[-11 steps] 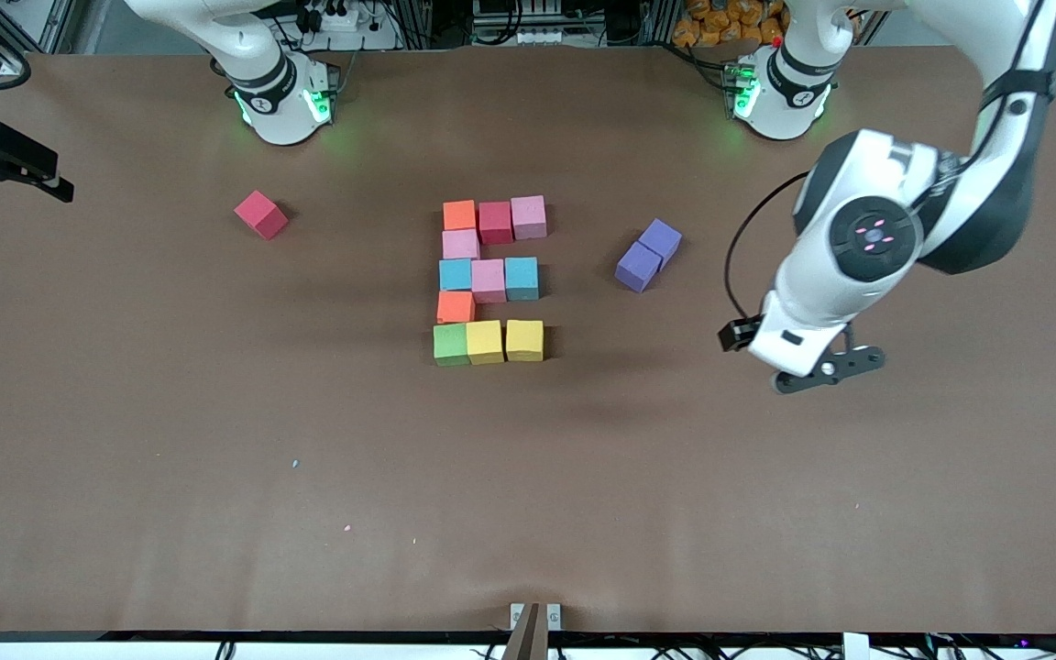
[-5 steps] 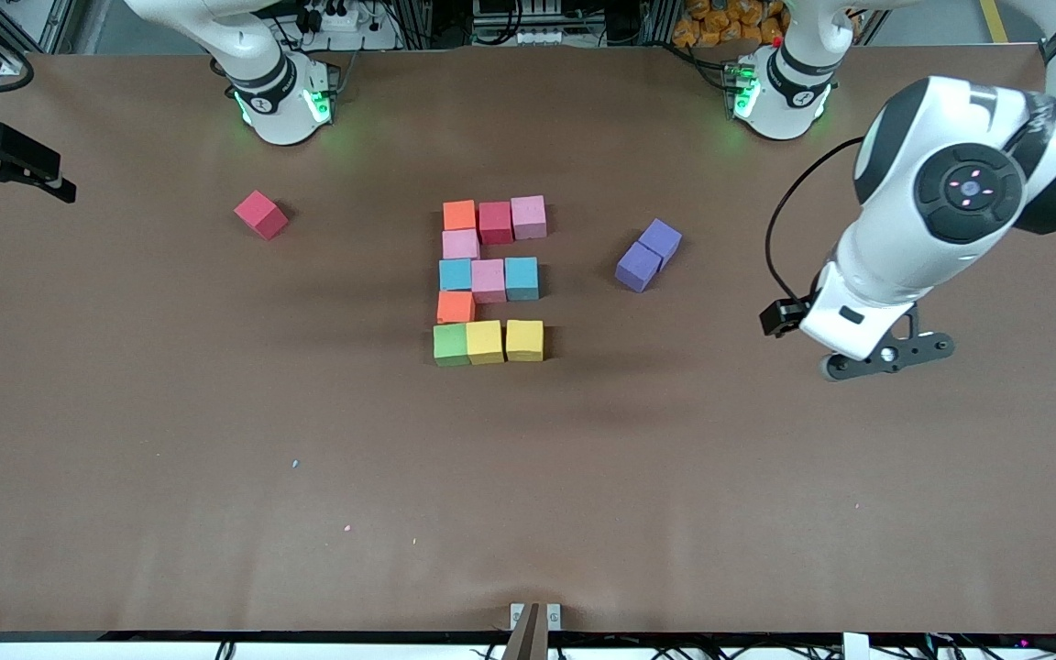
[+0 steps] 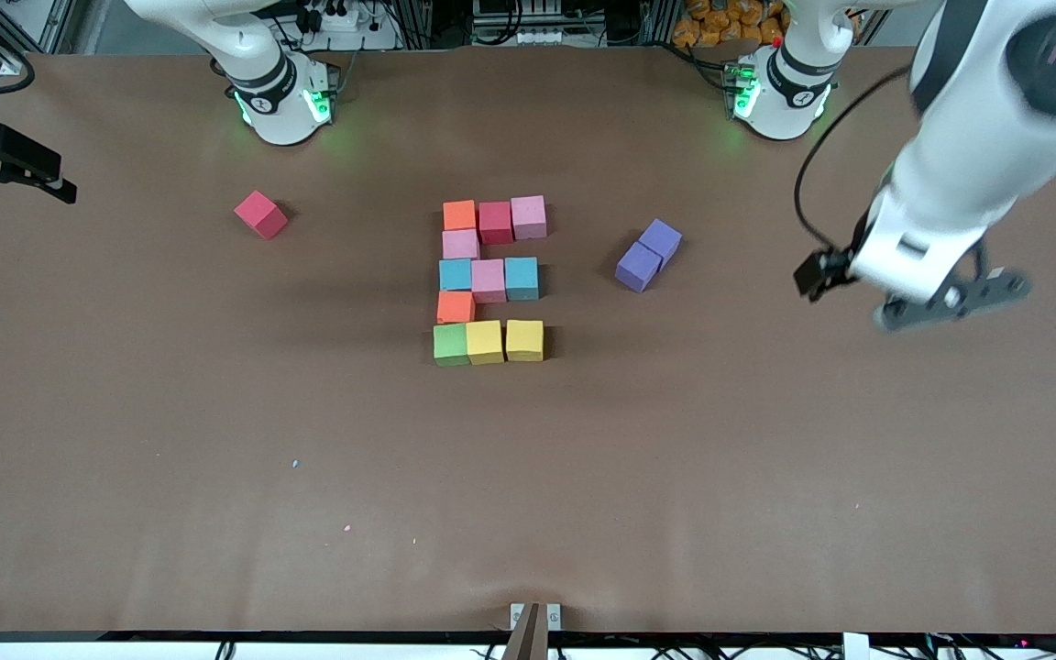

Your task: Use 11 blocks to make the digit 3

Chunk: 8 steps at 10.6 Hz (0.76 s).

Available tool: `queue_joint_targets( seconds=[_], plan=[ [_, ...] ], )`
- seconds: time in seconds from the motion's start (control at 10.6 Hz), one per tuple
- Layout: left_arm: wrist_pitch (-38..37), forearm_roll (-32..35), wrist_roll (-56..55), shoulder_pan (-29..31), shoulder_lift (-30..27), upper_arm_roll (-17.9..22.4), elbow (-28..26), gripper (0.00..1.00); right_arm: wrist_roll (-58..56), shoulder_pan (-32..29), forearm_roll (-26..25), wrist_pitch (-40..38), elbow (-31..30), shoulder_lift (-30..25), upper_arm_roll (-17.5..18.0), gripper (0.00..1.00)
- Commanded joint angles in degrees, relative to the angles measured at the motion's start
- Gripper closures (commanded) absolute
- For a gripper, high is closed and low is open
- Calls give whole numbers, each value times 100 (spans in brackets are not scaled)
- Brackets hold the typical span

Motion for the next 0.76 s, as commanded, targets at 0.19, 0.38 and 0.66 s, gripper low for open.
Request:
queue_joint_targets(
  seconds=[0.19,0.38,0.66],
  plan=[
    [-50,-162,92,-8,-166,-9,-113,0,-34,-16,-16,-23,-19,-26,19,0],
    [-50,-136,74,1,-193,-35,-122,0,-34,-7,-16,-23,-28,-18,19,0],
    [-59,-153,127,254,-202,9,-122,0,-34,-16,-16,-23,-28,-18,19,0]
  ],
)
